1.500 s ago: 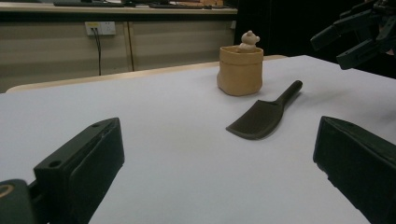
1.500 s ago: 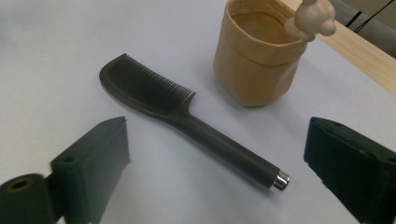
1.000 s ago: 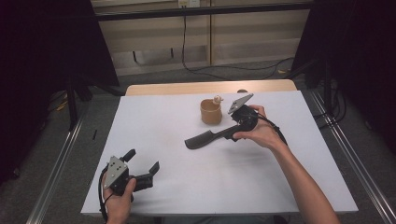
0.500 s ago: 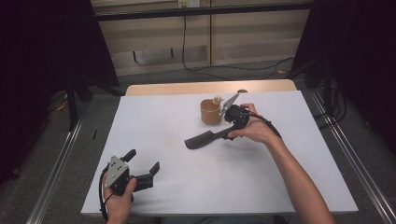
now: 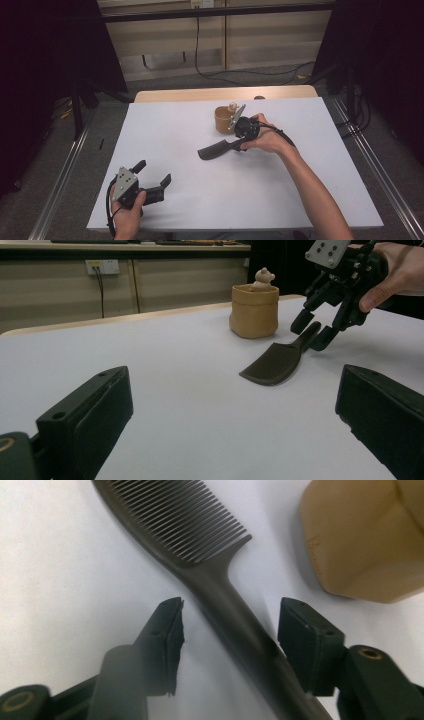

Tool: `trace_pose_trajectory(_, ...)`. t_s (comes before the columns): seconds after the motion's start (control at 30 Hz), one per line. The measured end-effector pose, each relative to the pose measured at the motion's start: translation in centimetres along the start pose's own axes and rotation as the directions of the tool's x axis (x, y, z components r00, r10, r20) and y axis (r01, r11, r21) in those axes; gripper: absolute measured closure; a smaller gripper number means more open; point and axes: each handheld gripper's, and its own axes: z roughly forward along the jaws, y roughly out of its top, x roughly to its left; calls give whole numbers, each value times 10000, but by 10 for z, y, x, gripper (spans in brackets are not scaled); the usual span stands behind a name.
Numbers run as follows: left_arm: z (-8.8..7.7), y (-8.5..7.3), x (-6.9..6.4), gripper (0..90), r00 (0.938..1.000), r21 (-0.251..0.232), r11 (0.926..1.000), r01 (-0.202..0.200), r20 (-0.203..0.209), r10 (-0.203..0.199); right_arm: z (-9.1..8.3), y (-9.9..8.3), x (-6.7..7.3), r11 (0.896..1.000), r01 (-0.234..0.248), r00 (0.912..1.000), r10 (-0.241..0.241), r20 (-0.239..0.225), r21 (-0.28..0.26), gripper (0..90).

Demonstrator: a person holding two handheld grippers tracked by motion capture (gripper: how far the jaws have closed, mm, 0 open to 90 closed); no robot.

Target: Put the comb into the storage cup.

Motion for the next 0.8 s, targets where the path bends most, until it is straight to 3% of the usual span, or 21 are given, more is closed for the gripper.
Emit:
trace_pose_trajectory(0.27, 0, 0, 0, 21, 9999, 63, 9999, -94, -58, 95, 3, 2, 1, 9974, 404, 9991, -409, 62, 591, 537)
trace_pose_trajectory(0.57, 0, 0, 0, 21, 10000, 59, 9999, -82, 9, 82, 4, 4, -3, 9965, 338, 9965, -278, -791, 766, 701)
trace_pose_trajectory(0.8, 1, 0, -1, 21, 10000, 35, 10000, -87, 47, 87, 5, 4, -4, 9964, 447, 9941, -371, -1023, 726, 731)
